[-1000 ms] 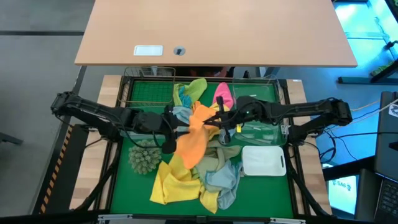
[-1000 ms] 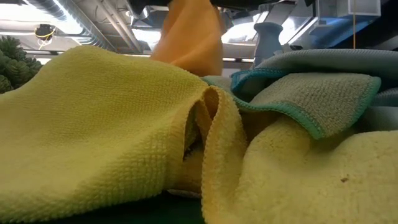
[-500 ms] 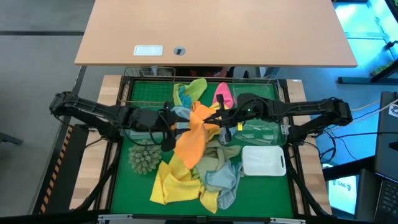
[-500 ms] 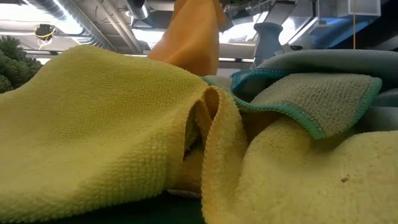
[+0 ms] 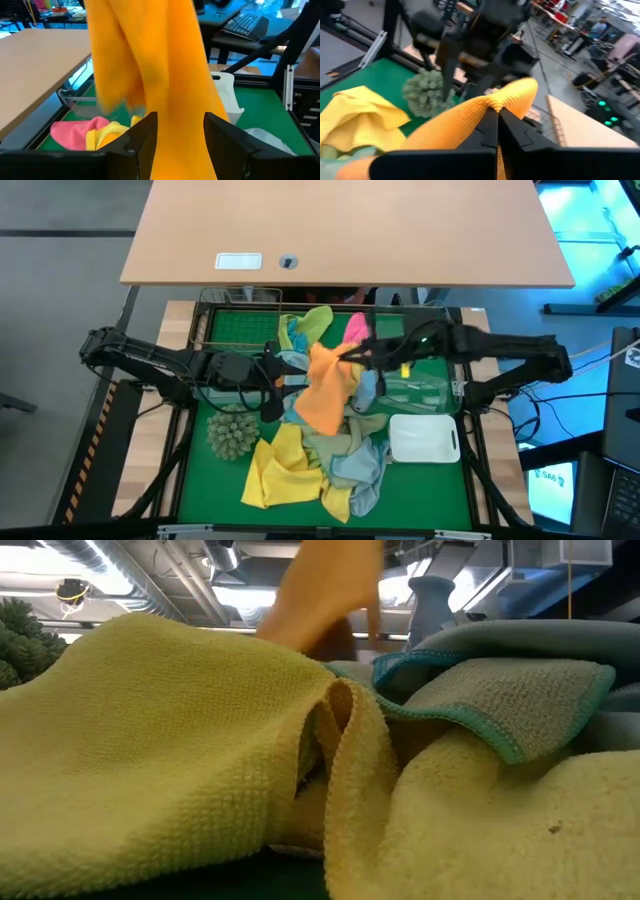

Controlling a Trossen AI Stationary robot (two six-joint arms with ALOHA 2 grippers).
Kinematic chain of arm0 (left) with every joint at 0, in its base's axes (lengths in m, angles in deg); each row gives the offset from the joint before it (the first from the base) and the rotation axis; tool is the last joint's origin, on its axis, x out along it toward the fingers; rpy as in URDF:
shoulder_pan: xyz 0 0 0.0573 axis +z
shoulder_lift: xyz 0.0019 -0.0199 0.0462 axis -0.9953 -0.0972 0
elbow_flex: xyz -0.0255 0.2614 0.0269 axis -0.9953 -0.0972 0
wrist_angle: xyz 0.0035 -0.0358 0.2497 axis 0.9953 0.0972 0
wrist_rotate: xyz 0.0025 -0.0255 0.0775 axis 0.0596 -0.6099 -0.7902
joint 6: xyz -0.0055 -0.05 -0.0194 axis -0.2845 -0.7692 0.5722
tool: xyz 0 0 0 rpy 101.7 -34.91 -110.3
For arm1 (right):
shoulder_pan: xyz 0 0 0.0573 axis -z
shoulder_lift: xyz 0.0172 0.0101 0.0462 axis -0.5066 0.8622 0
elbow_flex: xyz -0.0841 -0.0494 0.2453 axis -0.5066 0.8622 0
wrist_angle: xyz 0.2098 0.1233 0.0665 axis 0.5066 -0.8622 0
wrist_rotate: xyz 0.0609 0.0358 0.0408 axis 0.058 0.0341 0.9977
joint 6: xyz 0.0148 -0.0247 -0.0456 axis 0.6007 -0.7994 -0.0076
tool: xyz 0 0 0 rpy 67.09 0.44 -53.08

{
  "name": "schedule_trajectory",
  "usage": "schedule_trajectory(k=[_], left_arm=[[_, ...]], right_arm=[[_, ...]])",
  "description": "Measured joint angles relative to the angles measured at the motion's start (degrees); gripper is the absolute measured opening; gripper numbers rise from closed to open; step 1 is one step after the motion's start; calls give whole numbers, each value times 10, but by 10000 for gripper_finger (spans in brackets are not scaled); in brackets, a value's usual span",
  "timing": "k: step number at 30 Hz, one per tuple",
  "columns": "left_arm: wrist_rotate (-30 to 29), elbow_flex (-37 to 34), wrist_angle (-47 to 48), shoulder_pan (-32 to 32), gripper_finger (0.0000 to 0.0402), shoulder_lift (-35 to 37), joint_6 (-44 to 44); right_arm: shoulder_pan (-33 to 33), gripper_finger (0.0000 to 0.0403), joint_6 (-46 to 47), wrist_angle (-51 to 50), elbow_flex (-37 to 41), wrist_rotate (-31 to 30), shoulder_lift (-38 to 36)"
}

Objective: Sort microfiber towel by color & place in baskets
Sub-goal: Put the orange microfiber towel into the top right transparent bin

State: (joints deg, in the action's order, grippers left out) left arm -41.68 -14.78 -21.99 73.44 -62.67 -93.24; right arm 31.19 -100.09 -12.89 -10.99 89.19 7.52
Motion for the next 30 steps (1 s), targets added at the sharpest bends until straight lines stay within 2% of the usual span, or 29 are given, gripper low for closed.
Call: schedule_trajectory(k=[7,15,19,24,30], left_arm=[[0,0,-2,0,153,0,1],[0,0,-3,0,153,0,0],[0,0,-3,0,153,0,0],[0,0,-3,0,153,0,0],[0,0,-2,0,153,0,0]], right_arm=[[13,1,-1,-76,-138,-100,-5],[127,1,2,-133,-226,-113,-5],[207,1,-12,-191,-242,-96,-5],[325,1,-29,-318,-239,-76,-2],[426,1,-28,-367,-214,-77,-1]])
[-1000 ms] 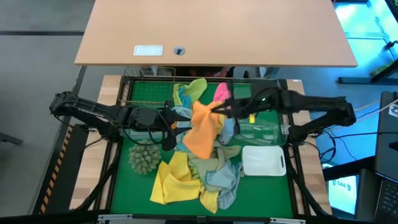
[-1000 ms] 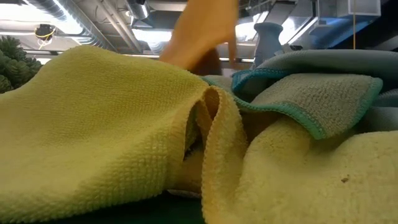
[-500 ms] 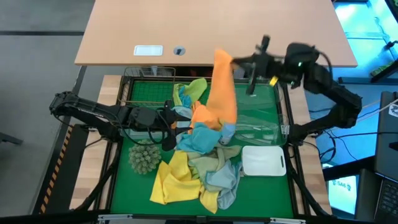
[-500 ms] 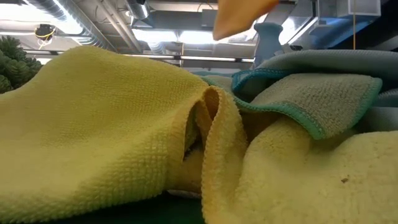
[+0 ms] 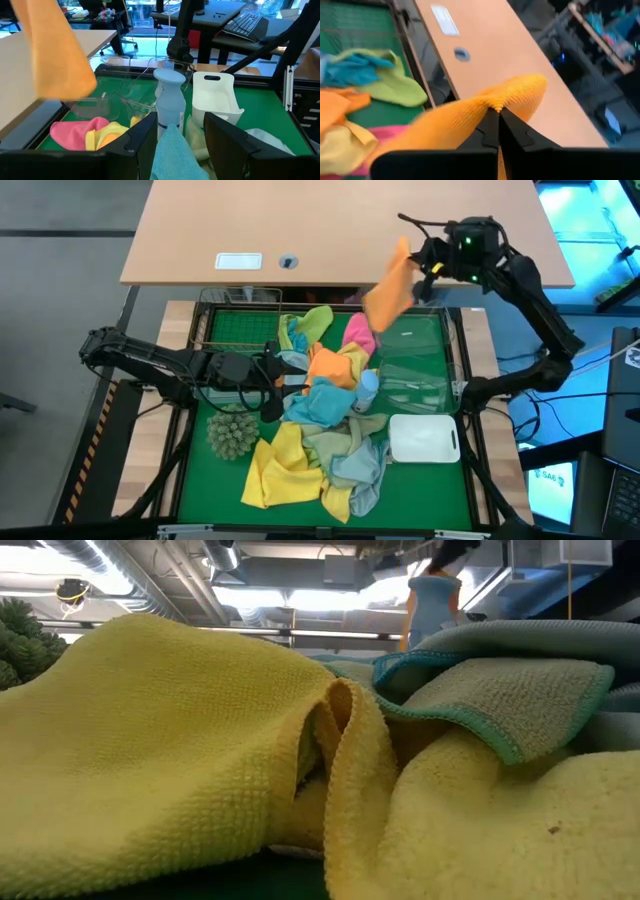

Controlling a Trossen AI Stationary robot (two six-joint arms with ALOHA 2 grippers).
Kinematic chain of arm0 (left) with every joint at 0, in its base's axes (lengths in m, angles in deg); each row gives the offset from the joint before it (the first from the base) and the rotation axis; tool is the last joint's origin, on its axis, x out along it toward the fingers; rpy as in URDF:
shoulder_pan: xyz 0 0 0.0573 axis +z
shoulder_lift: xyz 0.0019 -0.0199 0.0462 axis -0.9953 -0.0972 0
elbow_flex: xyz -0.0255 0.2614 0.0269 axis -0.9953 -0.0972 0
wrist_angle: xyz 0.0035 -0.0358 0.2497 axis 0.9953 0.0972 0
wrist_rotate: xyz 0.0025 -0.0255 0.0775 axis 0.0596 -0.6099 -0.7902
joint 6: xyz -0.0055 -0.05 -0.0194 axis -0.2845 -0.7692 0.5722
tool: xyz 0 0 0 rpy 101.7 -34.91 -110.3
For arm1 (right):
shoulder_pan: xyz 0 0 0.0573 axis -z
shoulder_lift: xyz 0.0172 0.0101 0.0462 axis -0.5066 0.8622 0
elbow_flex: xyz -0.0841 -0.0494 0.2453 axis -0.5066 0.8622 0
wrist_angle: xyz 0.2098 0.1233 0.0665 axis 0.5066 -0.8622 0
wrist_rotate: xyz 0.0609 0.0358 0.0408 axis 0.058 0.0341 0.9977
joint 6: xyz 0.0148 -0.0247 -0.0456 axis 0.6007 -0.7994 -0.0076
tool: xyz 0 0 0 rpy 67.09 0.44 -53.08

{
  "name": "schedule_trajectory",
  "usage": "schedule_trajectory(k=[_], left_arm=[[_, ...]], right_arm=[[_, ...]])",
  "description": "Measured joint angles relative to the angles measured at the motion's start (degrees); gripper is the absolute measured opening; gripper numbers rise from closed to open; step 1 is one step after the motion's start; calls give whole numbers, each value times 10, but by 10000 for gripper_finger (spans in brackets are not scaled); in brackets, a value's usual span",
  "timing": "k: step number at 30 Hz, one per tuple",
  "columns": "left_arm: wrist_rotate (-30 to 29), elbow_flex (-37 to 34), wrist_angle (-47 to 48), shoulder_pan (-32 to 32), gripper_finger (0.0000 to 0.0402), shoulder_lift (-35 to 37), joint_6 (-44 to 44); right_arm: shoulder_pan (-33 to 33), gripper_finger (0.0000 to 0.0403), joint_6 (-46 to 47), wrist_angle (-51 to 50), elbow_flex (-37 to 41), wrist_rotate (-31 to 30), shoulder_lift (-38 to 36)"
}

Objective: Sort microfiber towel by color & place in baskets
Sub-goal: Put the orange microfiber towel into the top right transparent bin

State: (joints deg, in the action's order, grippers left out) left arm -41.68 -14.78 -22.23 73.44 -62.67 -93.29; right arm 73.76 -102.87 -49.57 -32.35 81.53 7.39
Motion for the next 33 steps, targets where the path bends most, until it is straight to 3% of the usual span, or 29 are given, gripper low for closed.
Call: schedule_trajectory(k=[8,16,22,33], left_arm=[[0,0,0,0,153,0,0],[0,0,0,0,153,0,0],[0,0,0,0,153,0,1],[0,0,0,0,153,0,1]], right_arm=[[72,1,1,-56,0,-4,0],[85,1,16,-162,0,1,0],[85,1,30,-134,54,1,-2],[85,1,32,25,231,-36,-2]])
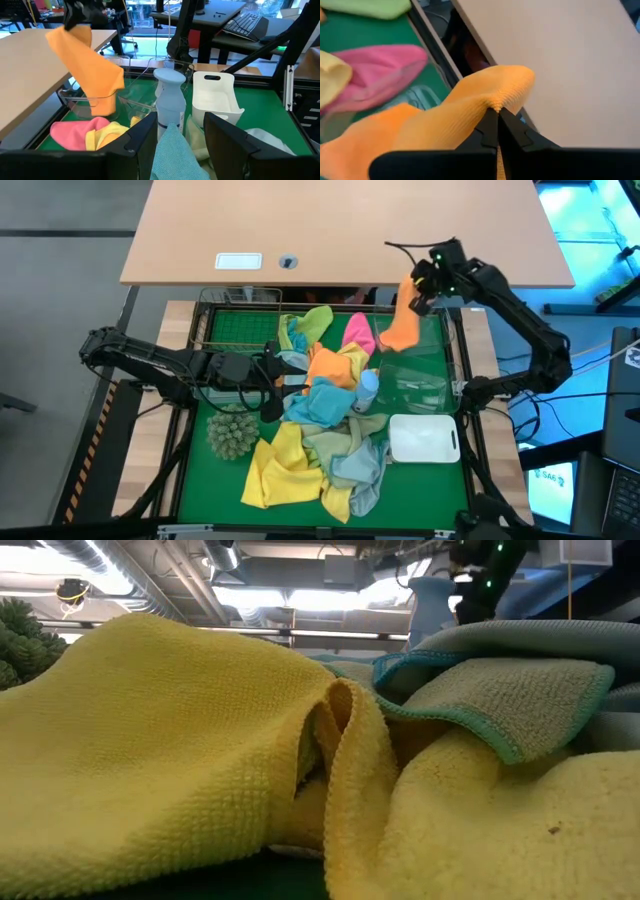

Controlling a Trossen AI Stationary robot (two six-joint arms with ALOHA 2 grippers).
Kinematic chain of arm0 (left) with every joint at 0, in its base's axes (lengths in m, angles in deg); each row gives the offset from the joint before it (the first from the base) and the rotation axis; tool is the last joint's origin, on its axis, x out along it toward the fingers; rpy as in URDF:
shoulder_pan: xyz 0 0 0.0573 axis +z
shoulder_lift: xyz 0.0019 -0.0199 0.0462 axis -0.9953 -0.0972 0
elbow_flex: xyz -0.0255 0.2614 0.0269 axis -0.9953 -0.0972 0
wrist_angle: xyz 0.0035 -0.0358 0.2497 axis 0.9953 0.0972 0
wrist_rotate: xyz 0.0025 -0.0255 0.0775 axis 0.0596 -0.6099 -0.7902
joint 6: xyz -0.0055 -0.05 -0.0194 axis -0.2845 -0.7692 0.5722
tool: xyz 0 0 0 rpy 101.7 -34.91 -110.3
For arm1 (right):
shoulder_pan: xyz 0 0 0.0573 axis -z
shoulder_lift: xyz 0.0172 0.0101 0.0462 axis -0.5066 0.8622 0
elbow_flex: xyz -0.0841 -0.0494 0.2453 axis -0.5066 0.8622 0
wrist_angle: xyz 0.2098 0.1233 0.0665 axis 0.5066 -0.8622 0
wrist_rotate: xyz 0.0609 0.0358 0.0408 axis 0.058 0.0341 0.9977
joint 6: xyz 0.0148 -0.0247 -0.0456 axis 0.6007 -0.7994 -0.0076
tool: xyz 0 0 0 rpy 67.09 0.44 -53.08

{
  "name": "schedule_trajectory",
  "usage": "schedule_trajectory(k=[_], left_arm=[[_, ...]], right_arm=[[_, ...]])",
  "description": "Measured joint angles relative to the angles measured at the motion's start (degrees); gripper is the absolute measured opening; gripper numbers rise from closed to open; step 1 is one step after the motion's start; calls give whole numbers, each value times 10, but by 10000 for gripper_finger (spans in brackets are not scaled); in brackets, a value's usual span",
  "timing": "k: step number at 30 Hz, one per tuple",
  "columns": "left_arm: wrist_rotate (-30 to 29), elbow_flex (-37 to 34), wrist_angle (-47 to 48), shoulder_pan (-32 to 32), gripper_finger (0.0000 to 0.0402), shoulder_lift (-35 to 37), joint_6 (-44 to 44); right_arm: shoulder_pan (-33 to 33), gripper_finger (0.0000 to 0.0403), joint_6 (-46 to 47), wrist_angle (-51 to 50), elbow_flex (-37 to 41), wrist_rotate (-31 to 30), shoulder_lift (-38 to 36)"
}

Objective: Sort microfiber towel by color & place in baskets
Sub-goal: Put the orange microfiber towel into the top right transparent bin

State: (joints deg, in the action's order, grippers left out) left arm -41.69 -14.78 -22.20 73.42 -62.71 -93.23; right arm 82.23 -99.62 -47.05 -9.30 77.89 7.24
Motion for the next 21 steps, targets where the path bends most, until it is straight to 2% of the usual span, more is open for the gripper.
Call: schedule_trajectory(k=[3,8,10,17,19,21], left_arm=[[0,0,0,0,153,0,0],[0,0,0,0,153,0,0],[0,0,0,0,153,0,0],[0,0,0,0,153,0,0],[0,0,0,0,153,0,0],[0,0,0,0,153,0,1]], right_arm=[[0,1,0,-1,29,-31,0],[0,1,20,0,53,-160,0],[0,1,30,-1,54,-193,0],[0,1,62,-10,54,-186,0],[0,1,93,-16,54,-157,0],[0,1,108,-26,54,-92,0]])
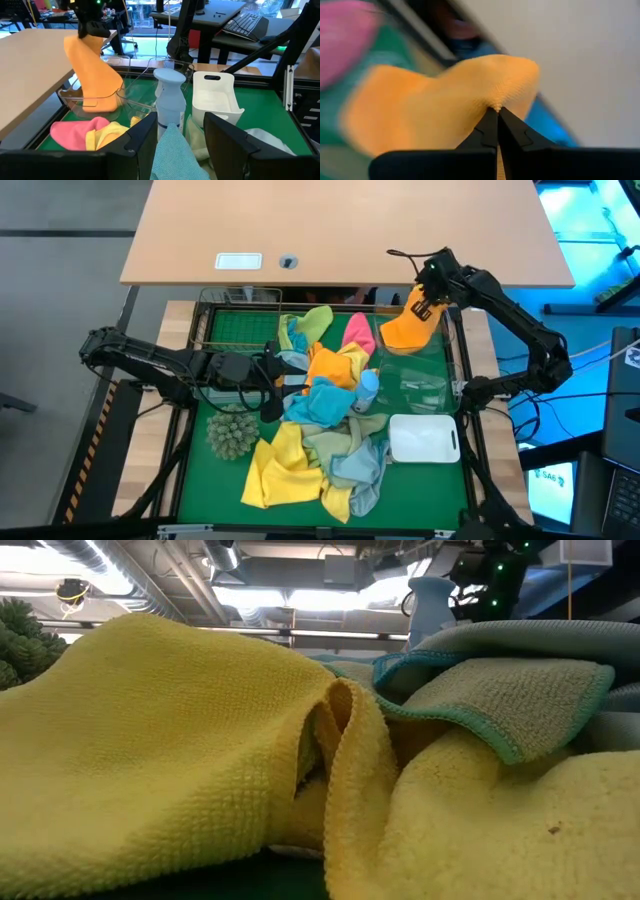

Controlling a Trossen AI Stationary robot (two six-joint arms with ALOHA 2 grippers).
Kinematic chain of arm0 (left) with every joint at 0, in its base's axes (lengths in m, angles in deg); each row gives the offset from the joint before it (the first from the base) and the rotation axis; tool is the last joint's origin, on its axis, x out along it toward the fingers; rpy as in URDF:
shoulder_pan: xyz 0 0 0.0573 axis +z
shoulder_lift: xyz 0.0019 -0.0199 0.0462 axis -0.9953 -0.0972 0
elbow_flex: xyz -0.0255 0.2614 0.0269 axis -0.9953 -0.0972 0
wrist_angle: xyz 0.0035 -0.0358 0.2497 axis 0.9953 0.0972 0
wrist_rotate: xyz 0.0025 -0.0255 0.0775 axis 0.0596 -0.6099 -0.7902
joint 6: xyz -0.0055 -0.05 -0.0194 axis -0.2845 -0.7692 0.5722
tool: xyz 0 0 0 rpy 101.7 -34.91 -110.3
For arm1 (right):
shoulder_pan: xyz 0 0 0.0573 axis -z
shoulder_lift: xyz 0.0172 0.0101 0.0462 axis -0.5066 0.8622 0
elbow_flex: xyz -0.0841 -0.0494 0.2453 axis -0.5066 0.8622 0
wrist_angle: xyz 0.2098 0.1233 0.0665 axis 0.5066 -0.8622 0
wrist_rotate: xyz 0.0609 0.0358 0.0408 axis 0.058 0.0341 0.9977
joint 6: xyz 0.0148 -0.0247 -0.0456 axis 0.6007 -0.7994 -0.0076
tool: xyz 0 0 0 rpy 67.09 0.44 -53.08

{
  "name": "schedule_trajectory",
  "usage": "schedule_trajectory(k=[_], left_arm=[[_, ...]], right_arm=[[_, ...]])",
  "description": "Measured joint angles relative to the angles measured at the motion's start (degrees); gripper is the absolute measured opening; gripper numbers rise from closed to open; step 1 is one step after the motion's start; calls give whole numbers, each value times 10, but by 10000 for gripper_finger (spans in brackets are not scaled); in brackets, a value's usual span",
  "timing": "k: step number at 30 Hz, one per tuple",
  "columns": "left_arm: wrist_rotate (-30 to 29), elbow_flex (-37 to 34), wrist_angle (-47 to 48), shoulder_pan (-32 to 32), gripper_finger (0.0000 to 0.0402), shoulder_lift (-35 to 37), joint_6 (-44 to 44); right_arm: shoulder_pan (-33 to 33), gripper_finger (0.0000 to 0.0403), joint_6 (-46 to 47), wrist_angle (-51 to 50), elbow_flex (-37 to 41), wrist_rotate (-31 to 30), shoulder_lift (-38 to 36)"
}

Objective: Sort microfiber towel by color & place in baskets
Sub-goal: Put the orange microfiber towel into the top right transparent bin

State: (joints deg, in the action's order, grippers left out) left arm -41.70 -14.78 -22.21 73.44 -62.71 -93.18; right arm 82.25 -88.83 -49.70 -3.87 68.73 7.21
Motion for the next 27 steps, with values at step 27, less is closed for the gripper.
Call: schedule_trajectory(k=[27], left_arm=[[0,0,1,0,153,0,1]], right_arm=[[0,67,-19,-9,0,243,31]])
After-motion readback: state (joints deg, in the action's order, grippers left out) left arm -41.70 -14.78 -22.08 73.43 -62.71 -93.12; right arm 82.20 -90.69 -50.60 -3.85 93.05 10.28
